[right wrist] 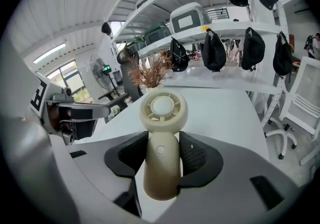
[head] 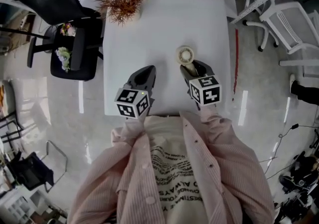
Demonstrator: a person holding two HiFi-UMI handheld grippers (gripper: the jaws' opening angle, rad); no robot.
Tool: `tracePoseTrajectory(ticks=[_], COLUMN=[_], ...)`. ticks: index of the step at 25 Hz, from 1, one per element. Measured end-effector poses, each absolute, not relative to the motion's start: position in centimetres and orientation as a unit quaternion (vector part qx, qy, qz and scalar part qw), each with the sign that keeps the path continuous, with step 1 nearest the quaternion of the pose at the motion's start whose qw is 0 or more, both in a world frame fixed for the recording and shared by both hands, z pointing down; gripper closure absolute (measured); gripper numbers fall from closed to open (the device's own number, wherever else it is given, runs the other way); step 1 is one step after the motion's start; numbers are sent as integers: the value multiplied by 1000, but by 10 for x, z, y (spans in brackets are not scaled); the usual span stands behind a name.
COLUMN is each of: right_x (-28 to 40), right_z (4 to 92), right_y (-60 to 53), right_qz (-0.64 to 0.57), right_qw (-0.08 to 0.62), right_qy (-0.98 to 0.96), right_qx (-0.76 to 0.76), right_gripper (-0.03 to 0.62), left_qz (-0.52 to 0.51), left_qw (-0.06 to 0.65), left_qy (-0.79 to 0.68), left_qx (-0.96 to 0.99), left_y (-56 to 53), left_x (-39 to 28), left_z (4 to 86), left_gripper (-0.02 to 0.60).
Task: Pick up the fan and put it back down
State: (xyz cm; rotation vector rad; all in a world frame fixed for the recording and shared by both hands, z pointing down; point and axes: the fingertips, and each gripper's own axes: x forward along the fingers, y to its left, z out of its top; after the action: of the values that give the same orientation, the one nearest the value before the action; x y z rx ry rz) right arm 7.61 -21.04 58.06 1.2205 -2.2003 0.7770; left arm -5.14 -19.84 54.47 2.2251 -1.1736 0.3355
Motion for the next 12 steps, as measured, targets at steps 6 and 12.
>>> tracePoseTrajectory(ticks=[6, 12], right_x=[75, 78], right_z=[542, 499], right_y=[-214, -216], right_qz=[278, 257], right_qw=[193, 131], right_qy=[-830, -845], right_qx=[444, 450], right_gripper=[410, 410], left_qz=[112, 105], left_qw=[256, 220], left_qy=[-453, -466], left_qx=[847, 851], left_y=[-201, -200], left_x=[-59, -68], left_z=[515, 488], left_gripper=[580, 580])
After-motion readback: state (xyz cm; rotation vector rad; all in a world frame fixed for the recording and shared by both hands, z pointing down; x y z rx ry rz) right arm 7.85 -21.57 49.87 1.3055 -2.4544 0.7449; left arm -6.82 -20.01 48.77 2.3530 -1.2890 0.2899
